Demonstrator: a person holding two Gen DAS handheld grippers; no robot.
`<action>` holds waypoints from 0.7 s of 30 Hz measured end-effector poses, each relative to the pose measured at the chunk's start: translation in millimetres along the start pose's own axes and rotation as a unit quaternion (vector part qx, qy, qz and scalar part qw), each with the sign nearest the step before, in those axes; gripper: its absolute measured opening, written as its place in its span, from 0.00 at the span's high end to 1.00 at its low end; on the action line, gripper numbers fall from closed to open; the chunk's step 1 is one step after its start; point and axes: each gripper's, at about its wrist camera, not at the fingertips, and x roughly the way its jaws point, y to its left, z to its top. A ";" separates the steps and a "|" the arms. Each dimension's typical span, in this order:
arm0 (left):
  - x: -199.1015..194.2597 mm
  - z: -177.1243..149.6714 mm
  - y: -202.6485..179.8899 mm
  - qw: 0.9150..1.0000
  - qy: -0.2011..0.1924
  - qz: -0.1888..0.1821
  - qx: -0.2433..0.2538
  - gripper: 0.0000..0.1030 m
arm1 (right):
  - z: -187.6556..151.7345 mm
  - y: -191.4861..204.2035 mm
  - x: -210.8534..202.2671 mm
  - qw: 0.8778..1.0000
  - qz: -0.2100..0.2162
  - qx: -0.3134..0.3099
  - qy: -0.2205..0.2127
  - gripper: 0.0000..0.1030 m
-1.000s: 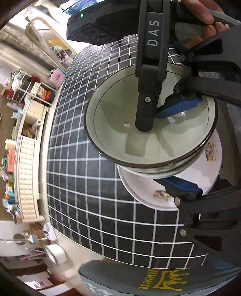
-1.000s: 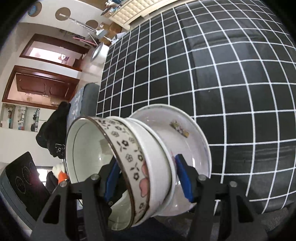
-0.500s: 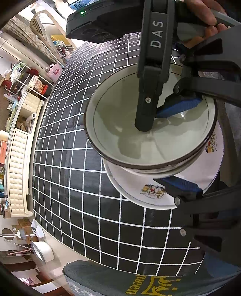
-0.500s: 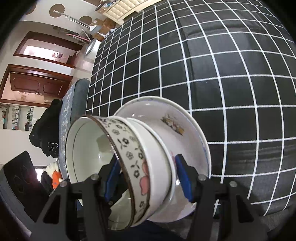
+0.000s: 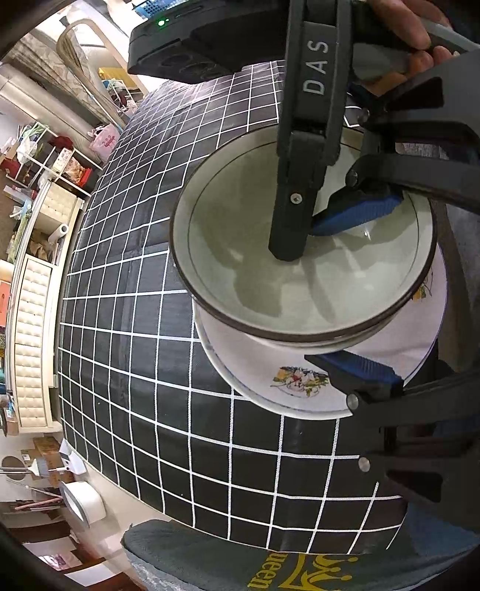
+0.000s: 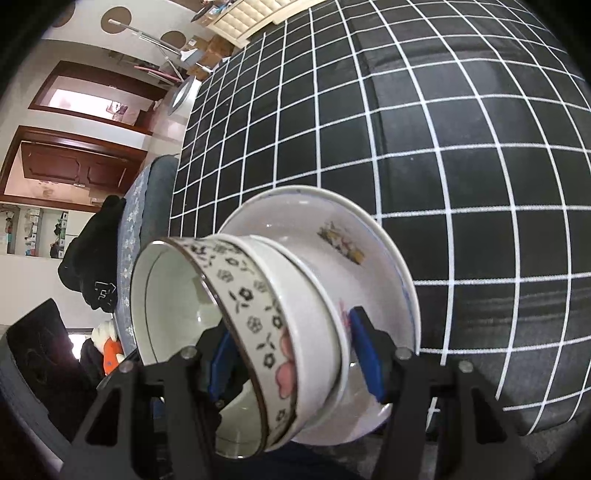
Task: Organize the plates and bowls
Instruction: 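Carry the nested bowls over the floral plate stack with both grippers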
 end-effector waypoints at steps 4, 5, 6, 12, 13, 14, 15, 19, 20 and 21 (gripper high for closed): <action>-1.3 -1.9 -3.5 1.000 -0.004 0.003 0.004 0.42 | -0.8 3.5 -0.6 1.000 -0.011 -0.012 -0.004 0.39; -1.4 -1.8 -4.0 1.000 -0.005 0.004 0.004 0.42 | -0.8 4.8 -1.3 1.000 -0.014 -0.016 -0.006 0.39; -1.5 -1.8 -4.4 1.000 -0.005 0.004 0.005 0.42 | -0.7 6.6 -2.6 0.999 -0.022 -0.022 -0.010 0.39; -2.4 -3.0 -8.9 1.000 -0.009 0.009 0.010 0.42 | 1.4 13.9 -11.9 0.998 -0.038 -0.046 -0.032 0.37; -2.6 -3.7 -8.9 1.000 -0.010 0.009 0.011 0.42 | 1.1 14.7 -12.9 0.997 -0.042 -0.050 -0.036 0.37; -3.2 -4.1 -9.8 1.000 -0.011 0.012 0.014 0.42 | 1.0 15.1 -13.9 0.997 -0.045 -0.053 -0.039 0.37; -4.0 -4.4 -10.9 1.000 -0.015 0.016 0.017 0.42 | 0.9 15.1 -14.3 0.997 -0.047 -0.054 -0.041 0.37; -10.5 -3.6 -14.4 0.999 -0.031 0.026 0.023 0.42 | 0.3 17.3 -20.6 0.995 -0.049 -0.062 -0.055 0.37; -12.5 -3.3 -14.9 0.999 -0.035 0.028 0.025 0.42 | 0.3 19.2 -22.7 0.995 -0.051 -0.069 -0.059 0.37; -14.7 -3.0 -15.5 0.998 -0.040 0.031 0.026 0.42 | 0.1 20.1 -23.7 0.994 -0.053 -0.072 -0.060 0.37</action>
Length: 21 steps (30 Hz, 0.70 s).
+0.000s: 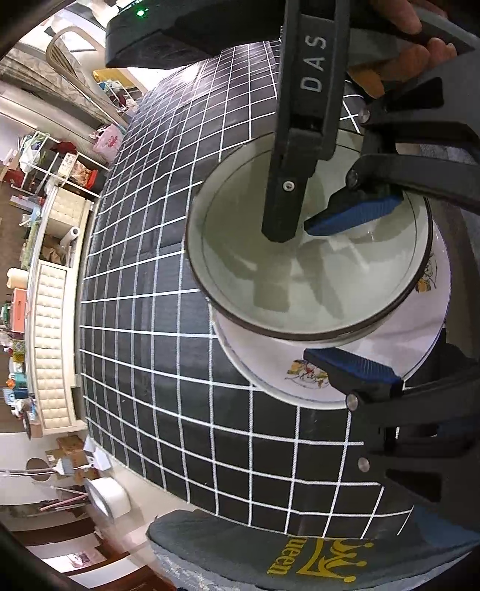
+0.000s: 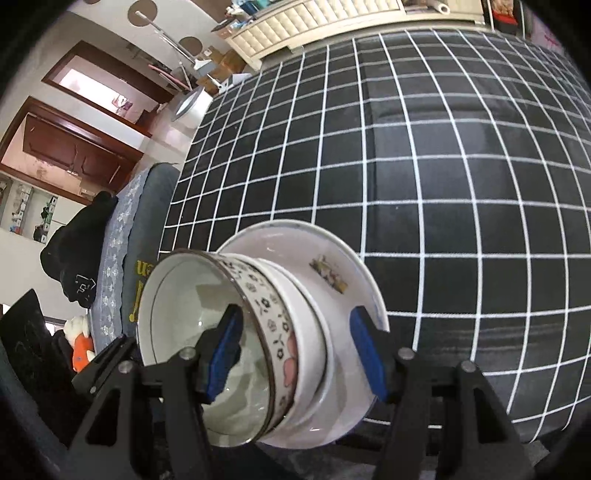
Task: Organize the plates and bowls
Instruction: 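Carry the nested bowls over the floral plate stack with both grippers, then lower the bowls onto the plate stack and open both grippers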
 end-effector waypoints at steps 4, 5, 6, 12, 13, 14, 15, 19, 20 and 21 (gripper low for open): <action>-7.7 1.1 -1.8 1.000 -0.017 0.025 0.001 0.42 | -1.0 3.1 -7.4 1.000 -0.017 -0.010 -0.020 0.37; -9.6 0.7 -1.5 0.999 -0.022 0.032 0.001 0.42 | -1.7 3.7 -10.0 0.999 -0.019 -0.013 -0.025 0.37; -11.8 0.0 -0.9 0.999 -0.027 0.036 0.000 0.41 | -2.7 4.6 -12.9 0.999 -0.022 -0.016 -0.031 0.37; -24.7 -5.7 -0.5 0.998 -0.043 0.051 -0.001 0.38 | -10.9 11.6 -29.1 0.996 -0.043 -0.047 -0.062 0.37; -26.4 -5.5 -0.6 0.997 -0.046 0.055 -0.003 0.38 | -13.6 12.2 -33.5 0.995 -0.045 -0.049 -0.068 0.37; -29.7 -5.3 -0.2 0.997 -0.049 0.056 -0.004 0.38 | -15.6 12.5 -38.8 0.995 -0.047 -0.051 -0.076 0.37; -32.9 -5.3 -0.5 0.997 -0.052 0.057 -0.005 0.38 | -17.9 12.8 -44.6 0.994 -0.049 -0.053 -0.084 0.37; -51.9 -6.5 -5.2 0.995 -0.076 0.064 -0.002 0.38 | -26.4 17.2 -63.1 0.990 -0.055 -0.063 -0.113 0.34; -58.5 -7.4 -8.3 0.994 -0.085 0.066 0.001 0.38 | -30.0 17.7 -69.2 0.988 -0.057 -0.065 -0.124 0.34; -64.6 -8.2 -11.5 0.993 -0.092 0.067 0.004 0.38 | -32.7 17.8 -73.1 0.987 -0.060 -0.067 -0.132 0.33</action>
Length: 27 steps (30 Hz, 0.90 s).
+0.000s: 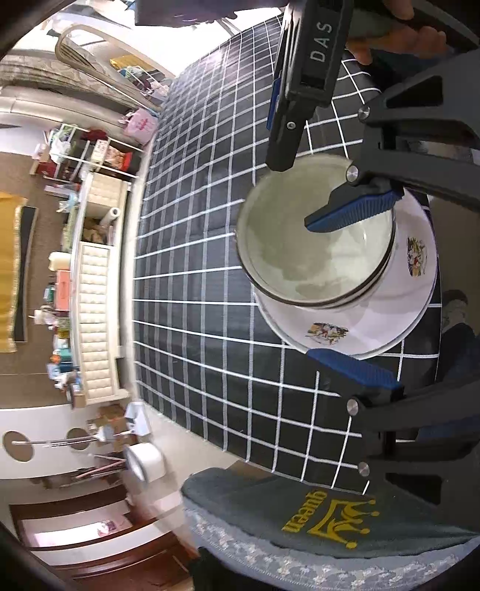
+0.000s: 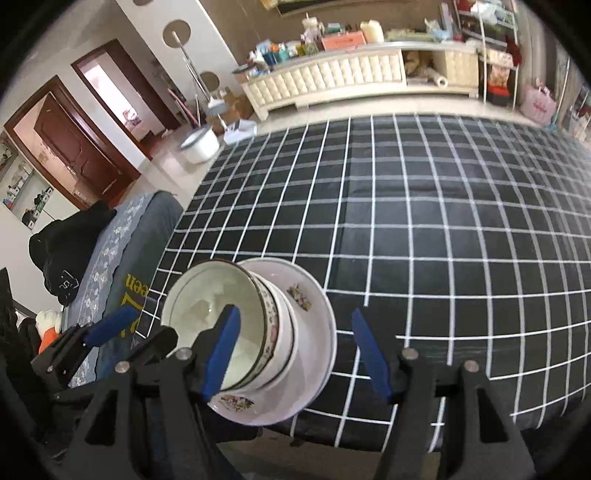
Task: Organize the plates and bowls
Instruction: 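Lower the bowls onto the plate stack and open both grippers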
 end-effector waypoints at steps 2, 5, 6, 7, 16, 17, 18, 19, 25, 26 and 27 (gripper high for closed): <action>-9.7 1.4 -5.2 1.000 -0.004 0.005 0.006 0.38 | -4.9 -1.0 -10.8 1.000 -0.009 -0.002 -0.014 0.32; -25.4 0.8 -14.3 1.000 -0.018 0.004 0.013 0.38 | -12.5 -4.5 -24.6 0.999 -0.025 -0.004 -0.029 0.31; -30.9 -0.1 -16.7 1.000 -0.026 0.001 0.014 0.38 | -14.0 -5.9 -28.3 0.999 -0.028 -0.003 -0.034 0.31; -36.6 -0.8 -20.0 0.999 -0.034 -0.001 0.015 0.38 | -16.0 -7.7 -35.3 0.999 -0.033 -0.001 -0.042 0.31; -83.4 -7.0 -46.9 0.995 -0.097 0.010 0.031 0.38 | -28.3 -16.5 -87.6 0.991 -0.084 -0.015 -0.104 0.26; -87.4 -7.5 -50.7 0.995 -0.100 0.009 0.027 0.37 | -30.4 -15.9 -92.6 0.990 -0.088 -0.017 -0.109 0.25; -91.2 -7.8 -50.2 0.994 -0.108 0.012 0.019 0.33 | -32.4 -18.2 -95.5 0.989 -0.091 -0.018 -0.113 0.24; -96.0 -8.9 -49.3 0.993 -0.119 0.016 0.009 0.33 | -35.8 -18.6 -100.4 0.988 -0.095 -0.020 -0.118 0.24; -122.8 -21.0 -57.6 0.988 -0.154 0.013 0.006 0.27 | -57.4 -15.3 -122.8 0.982 -0.110 -0.030 -0.148 0.17; -127.8 -24.0 -59.5 0.987 -0.162 0.015 0.007 0.22 | -60.8 -15.2 -125.1 0.982 -0.111 -0.032 -0.151 0.15; -133.2 -28.0 -61.8 0.985 -0.171 0.013 0.009 0.22 | -64.4 -14.7 -127.0 0.981 -0.113 -0.034 -0.153 0.12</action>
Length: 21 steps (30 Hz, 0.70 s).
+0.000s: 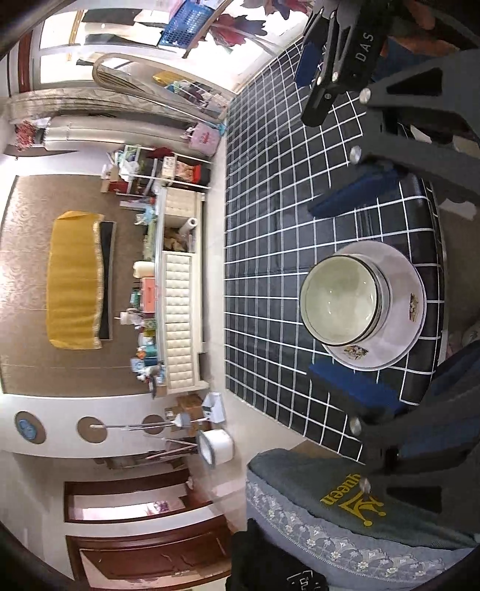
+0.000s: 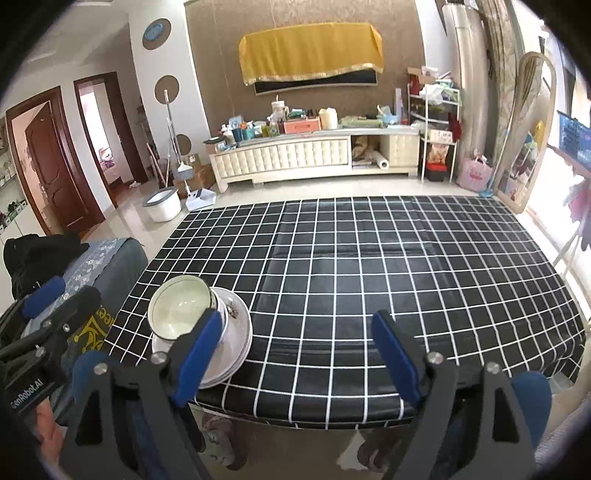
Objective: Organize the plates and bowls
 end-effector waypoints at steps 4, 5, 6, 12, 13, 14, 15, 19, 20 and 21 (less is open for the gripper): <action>-18.8 -8.7 -5.0 1.000 -0.028 -0.008 0.005 0.18 | -15.4 0.3 -17.5 1.000 -0.008 -0.007 -0.017 0.02; -23.1 -11.2 -6.3 0.999 -0.032 -0.012 0.004 0.16 | -19.8 0.9 -21.9 1.000 -0.015 -0.012 -0.021 0.01; -27.2 -15.3 -7.0 0.999 -0.035 -0.021 0.002 0.13 | -24.6 1.5 -25.9 0.999 -0.020 -0.018 -0.025 0.01; -45.2 -39.1 -14.5 0.997 -0.058 -0.054 0.000 0.00 | -51.5 1.1 -42.7 0.999 -0.035 -0.030 -0.029 0.00; -45.9 -44.5 -17.4 0.997 -0.052 -0.049 0.003 0.00 | -54.9 -1.7 -45.0 0.998 -0.036 -0.030 -0.031 0.00; -46.6 -48.1 -18.3 0.998 -0.048 -0.047 0.005 0.00 | -58.0 -1.8 -47.8 0.998 -0.038 -0.030 -0.033 0.00; -47.3 -51.3 -19.3 0.998 -0.044 -0.046 0.007 0.00 | -59.6 -1.5 -49.7 0.998 -0.038 -0.030 -0.033 0.00; -55.9 -65.8 -22.7 0.998 -0.041 -0.047 0.015 0.00 | -67.4 0.9 -59.5 0.998 -0.039 -0.033 -0.043 0.00; -58.0 -66.9 -24.5 0.998 -0.044 -0.047 0.017 0.00 | -70.7 0.5 -63.2 0.998 -0.039 -0.034 -0.046 0.00; -62.1 -72.1 -25.4 0.998 -0.046 -0.047 0.019 0.00 | -71.5 1.6 -65.9 0.997 -0.038 -0.035 -0.049 0.00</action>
